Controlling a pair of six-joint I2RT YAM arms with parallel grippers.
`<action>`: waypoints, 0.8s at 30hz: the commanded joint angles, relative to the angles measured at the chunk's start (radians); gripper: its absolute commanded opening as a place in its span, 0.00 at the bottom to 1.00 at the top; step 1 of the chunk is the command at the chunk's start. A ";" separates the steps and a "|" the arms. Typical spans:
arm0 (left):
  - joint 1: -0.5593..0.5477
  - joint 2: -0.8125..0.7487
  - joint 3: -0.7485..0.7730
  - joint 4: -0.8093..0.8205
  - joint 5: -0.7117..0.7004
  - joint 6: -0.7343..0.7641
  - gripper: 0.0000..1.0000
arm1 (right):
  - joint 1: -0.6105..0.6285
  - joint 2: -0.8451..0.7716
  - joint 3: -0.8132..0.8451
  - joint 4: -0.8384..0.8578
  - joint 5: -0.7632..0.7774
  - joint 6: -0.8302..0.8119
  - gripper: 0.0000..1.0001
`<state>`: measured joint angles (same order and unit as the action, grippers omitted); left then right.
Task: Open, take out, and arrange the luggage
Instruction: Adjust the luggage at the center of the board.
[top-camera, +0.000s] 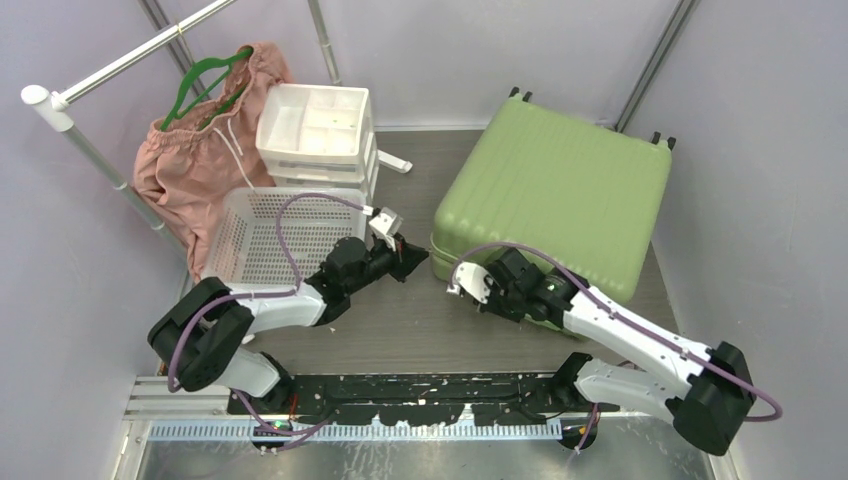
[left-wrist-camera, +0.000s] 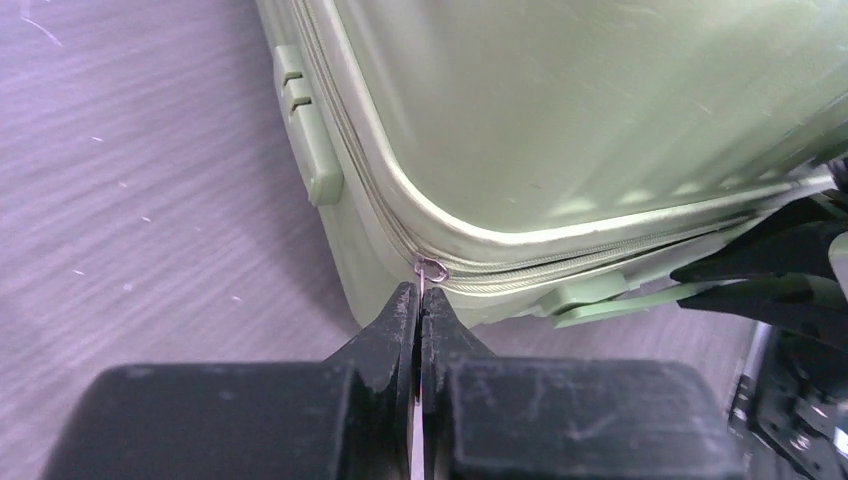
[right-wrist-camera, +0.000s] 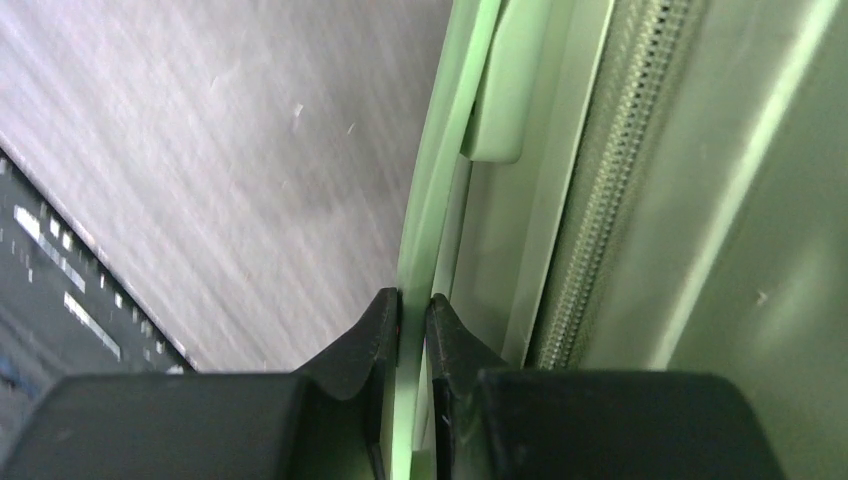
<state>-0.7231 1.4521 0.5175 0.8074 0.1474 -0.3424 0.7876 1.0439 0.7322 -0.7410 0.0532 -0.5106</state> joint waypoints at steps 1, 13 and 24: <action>-0.014 -0.066 -0.013 -0.095 -0.136 -0.036 0.00 | 0.002 -0.131 -0.002 -0.316 -0.083 -0.178 0.01; -0.061 0.043 0.134 -0.219 -0.230 0.004 0.00 | -0.001 -0.257 0.071 -0.442 -0.255 -0.282 0.49; -0.060 -0.025 0.180 -0.363 -0.334 -0.069 0.45 | -0.064 -0.207 0.399 -0.492 -0.540 -0.206 0.63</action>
<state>-0.7956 1.5295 0.7078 0.5159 -0.0742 -0.3836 0.7731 0.8204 0.9764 -1.2198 -0.3634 -0.7795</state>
